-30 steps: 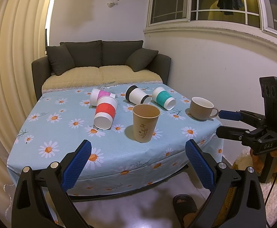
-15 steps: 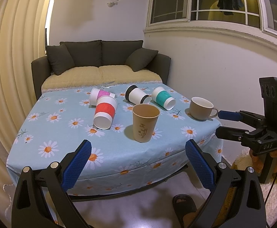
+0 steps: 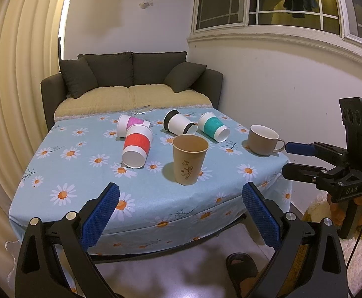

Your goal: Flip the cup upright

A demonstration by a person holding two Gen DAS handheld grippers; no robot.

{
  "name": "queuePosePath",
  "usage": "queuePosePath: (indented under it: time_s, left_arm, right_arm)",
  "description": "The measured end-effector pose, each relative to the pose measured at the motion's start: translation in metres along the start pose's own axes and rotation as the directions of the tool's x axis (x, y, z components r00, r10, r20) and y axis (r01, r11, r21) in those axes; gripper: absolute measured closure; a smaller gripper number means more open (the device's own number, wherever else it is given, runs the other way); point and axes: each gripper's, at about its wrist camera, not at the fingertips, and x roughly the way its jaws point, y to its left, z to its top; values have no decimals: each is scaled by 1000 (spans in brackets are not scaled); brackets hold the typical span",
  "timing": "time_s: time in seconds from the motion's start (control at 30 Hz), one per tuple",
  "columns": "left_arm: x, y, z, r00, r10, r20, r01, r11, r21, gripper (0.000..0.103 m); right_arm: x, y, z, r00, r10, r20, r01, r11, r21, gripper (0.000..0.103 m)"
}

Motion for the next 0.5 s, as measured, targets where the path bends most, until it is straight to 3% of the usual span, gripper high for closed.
queuePosePath:
  time_s: [0.5]
  left_arm:
    - [1, -3, -2, 1000, 1, -2, -1, 1000, 6, 6]
  right_arm:
    - [1, 1, 0, 1000, 1, -1, -1, 1000, -3, 10]
